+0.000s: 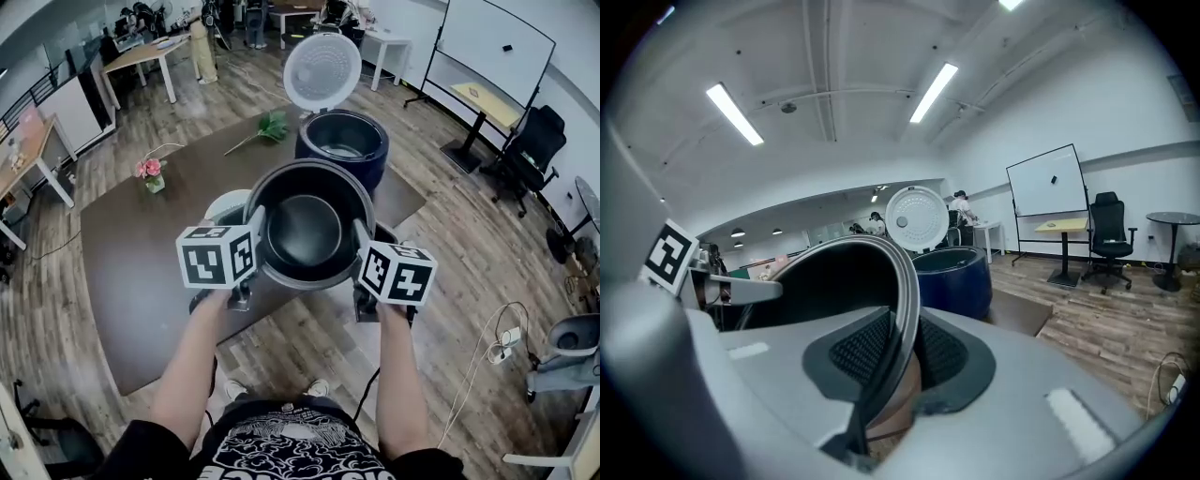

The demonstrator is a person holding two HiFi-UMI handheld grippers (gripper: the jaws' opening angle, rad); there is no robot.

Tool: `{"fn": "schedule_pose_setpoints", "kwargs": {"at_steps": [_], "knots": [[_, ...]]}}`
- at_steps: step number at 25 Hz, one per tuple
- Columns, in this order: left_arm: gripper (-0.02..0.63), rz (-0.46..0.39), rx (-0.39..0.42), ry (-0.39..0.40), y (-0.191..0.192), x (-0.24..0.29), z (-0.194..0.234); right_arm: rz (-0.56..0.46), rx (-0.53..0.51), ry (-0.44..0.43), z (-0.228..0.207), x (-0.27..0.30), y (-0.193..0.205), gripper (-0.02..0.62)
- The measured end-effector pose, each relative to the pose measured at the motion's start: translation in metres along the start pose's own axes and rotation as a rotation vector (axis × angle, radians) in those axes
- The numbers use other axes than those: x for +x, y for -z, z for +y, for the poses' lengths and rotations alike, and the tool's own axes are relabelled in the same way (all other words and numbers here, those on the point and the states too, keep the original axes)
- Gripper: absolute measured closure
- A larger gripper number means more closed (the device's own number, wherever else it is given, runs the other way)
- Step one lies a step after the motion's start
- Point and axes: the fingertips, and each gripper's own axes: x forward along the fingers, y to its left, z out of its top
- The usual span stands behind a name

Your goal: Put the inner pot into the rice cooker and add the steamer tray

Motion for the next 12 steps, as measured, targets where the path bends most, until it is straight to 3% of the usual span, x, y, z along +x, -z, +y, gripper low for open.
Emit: {"fn": "schedule_pose_setpoints", "kwargs": {"at_steps": [6, 12], "knots": [[0.532, -0.023, 0.009, -0.004, -0.014, 0.028, -0.054, -0.018, -0.017, -0.009, -0.056, -0.014, -0.024, 0.515], [0.532, -0.047, 0.016, -0.018, -0.031, 0.038, -0.074, -0.035, -0.033, -0.038, -0.075, -0.015, -0.045, 0.514]]}}
